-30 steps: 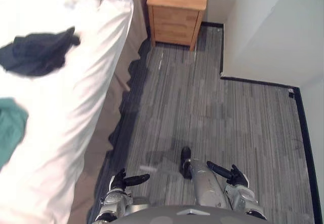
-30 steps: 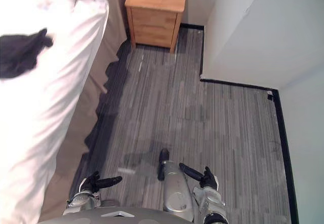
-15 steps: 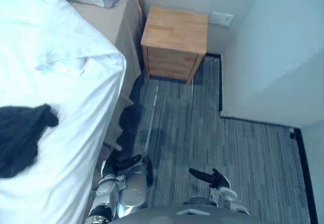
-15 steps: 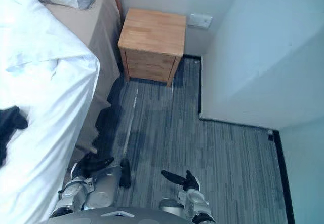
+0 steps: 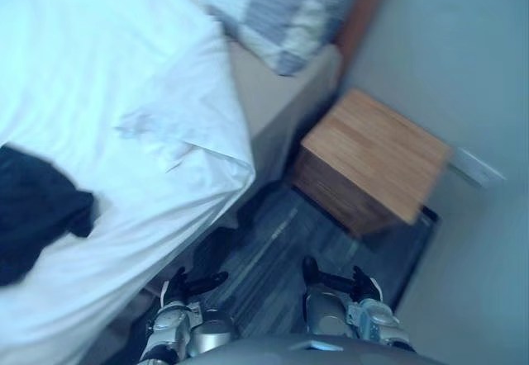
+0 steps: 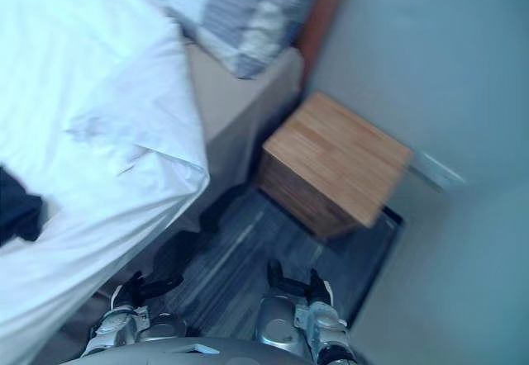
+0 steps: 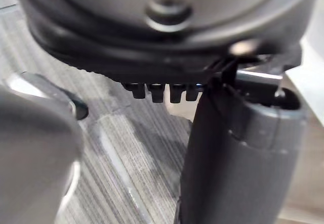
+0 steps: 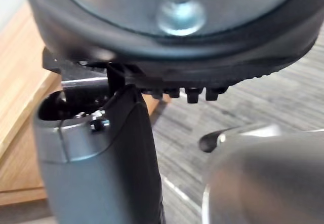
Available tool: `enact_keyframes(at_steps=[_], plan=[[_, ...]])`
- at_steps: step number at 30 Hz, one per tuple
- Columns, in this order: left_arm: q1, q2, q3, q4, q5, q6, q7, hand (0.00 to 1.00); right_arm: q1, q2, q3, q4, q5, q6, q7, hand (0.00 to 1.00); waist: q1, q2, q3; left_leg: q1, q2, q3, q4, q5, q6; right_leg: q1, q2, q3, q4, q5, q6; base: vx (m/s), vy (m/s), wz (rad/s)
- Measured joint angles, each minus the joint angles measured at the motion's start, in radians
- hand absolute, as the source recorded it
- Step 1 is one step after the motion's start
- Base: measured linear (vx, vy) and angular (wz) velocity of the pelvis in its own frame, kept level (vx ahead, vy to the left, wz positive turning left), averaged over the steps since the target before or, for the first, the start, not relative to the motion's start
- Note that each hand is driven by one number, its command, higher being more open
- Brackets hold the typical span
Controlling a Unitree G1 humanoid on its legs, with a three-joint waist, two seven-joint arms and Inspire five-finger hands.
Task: Tidy up the quilt and then pick up the clothes from the bed and put them into the laundry hamper
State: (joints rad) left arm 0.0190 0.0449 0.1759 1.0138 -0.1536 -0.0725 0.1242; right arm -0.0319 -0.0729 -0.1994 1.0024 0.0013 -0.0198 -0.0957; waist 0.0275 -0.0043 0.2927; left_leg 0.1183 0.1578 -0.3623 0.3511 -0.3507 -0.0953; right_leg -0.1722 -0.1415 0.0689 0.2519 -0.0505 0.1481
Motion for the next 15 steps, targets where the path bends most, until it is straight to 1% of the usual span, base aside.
enact_keyframes(at_steps=[1,2,3,4,5,6,7,8,9,10,11,12,13,14,15], plan=[[0.011,-0.011,0.028,-0.006,-0.002,-0.007,-0.001,1.00,0.001,-0.004,0.005,-0.001,-0.020,-0.001,0.000,1.00,-0.001,0.016,-0.009,-0.006,0.021,-0.019,0.003,0.048,-0.017,0.006,-0.012,-0.083,0.114,-0.073,-0.030,0.29,-0.524,1.91],[0.016,-0.013,0.033,-0.008,-0.001,-0.014,-0.002,1.00,0.004,-0.006,0.015,-0.001,-0.032,-0.001,0.001,1.00,-0.003,0.017,-0.010,-0.008,0.034,-0.016,0.003,0.071,-0.038,0.021,-0.017,-0.120,0.150,-0.102,-0.045,0.25,-0.479,1.96],[0.025,-0.021,0.032,-0.015,-0.001,-0.021,-0.004,1.00,0.011,-0.011,0.037,-0.004,-0.033,-0.001,0.003,1.00,-0.007,0.016,-0.013,-0.039,0.072,0.031,0.020,0.112,-0.059,0.060,-0.018,-0.194,0.163,-0.124,-0.071,0.28,-0.483,2.03],[0.018,-0.013,0.027,-0.023,-0.001,-0.019,-0.009,1.00,0.015,-0.012,0.061,-0.008,-0.032,-0.004,0.003,1.00,-0.009,0.017,-0.017,-0.107,0.100,0.155,0.075,0.134,-0.060,0.116,-0.028,-0.279,0.122,-0.132,-0.084,0.27,-0.432,2.04],[0.013,-0.008,0.026,-0.023,-0.001,-0.019,-0.012,1.00,0.015,-0.012,0.074,-0.008,-0.032,-0.006,0.003,1.00,-0.009,0.010,-0.014,-0.139,0.108,0.242,0.104,0.131,-0.060,0.145,-0.035,-0.315,0.094,-0.134,-0.089,0.22,-0.295,1.76],[0.008,-0.004,0.026,-0.025,-0.004,-0.019,-0.013,1.00,0.014,-0.011,0.084,-0.009,-0.031,-0.007,0.003,1.00,-0.003,0.007,-0.014,-0.184,0.125,0.405,0.142,0.116,-0.053,0.180,-0.038,-0.360,0.053,-0.134,-0.088,0.18,-0.164,1.56],[0.000,0.005,0.014,-0.023,-0.007,-0.017,-0.013,1.00,0.008,-0.010,0.087,-0.011,-0.030,-0.008,0.003,1.00,0.000,0.007,-0.013,-0.224,0.127,0.626,0.184,0.091,-0.054,0.214,-0.047,-0.424,0.021,-0.134,-0.088,0.17,-0.110,1.50],[-0.002,0.009,-0.001,-0.022,-0.006,-0.014,-0.015,1.00,0.001,-0.009,0.082,-0.005,-0.027,-0.006,0.003,1.00,-0.003,0.007,-0.013,-0.233,0.108,0.718,0.171,0.081,-0.040,0.222,-0.056,-0.451,0.024,-0.134,-0.088,0.20,-0.044,1.61],[-0.006,0.023,-0.026,-0.017,-0.002,-0.011,-0.020,1.00,-0.003,-0.004,0.052,0.011,-0.025,-0.006,0.002,1.00,-0.008,0.010,-0.017,-0.210,0.082,0.850,0.110,0.078,0.025,0.240,-0.069,-0.487,0.036,-0.134,-0.087,0.13,0.027,1.33],[-0.010,0.028,-0.038,-0.016,-0.002,-0.010,-0.022,1.00,-0.001,0.011,0.035,0.024,-0.023,-0.003,0.003,1.00,-0.006,-0.005,-0.010,-0.187,0.073,0.867,0.068,0.098,0.047,0.237,-0.080,-0.510,0.087,-0.133,-0.087,0.15,0.039,1.13],[-0.009,0.031,-0.039,-0.019,-0.004,-0.010,-0.019,1.00,0.001,0.027,0.028,0.028,-0.022,0.002,0.005,1.00,-0.003,-0.004,-0.009,-0.167,0.077,0.874,0.039,0.104,0.049,0.205,-0.078,-0.504,0.124,-0.157,-0.068,0.12,0.032,0.54],[-0.009,0.046,-0.028,-0.003,0.000,-0.008,-0.016,1.00,0.009,0.036,0.019,0.020,-0.013,0.006,0.020,1.00,-0.007,0.003,-0.004,-0.134,0.080,0.864,0.001,0.117,0.047,0.205,-0.040,-0.495,0.028,-0.181,-0.050,0.14,-0.015,0.20],[-0.002,0.063,-0.017,0.023,0.004,0.005,-0.022,1.00,0.024,0.049,0.011,0.010,0.007,0.006,0.018,1.00,-0.014,-0.019,-0.014,-0.102,0.059,0.864,-0.044,0.129,0.039,0.208,-0.019,-0.476,-0.068,-0.162,-0.061,0.12,-0.062,0.17],[0.001,0.074,-0.016,0.027,0.004,0.012,-0.024,1.00,0.033,0.058,0.005,0.003,0.017,0.006,0.014,1.00,-0.027,-0.041,-0.020,-0.095,0.035,0.859,-0.062,0.132,0.035,0.197,-0.027,-0.471,-0.057,-0.103,-0.082,0.13,-0.122,0.58],[0.003,0.074,-0.019,0.040,0.004,0.012,-0.025,1.00,0.034,0.070,-0.034,-0.007,0.049,0.007,0.006,1.00,-0.061,-0.063,-0.028,-0.080,0.013,0.826,-0.094,0.139,0.029,0.175,-0.051,-0.456,0.045,-0.102,-0.090,0.11,-0.074,0.61]])
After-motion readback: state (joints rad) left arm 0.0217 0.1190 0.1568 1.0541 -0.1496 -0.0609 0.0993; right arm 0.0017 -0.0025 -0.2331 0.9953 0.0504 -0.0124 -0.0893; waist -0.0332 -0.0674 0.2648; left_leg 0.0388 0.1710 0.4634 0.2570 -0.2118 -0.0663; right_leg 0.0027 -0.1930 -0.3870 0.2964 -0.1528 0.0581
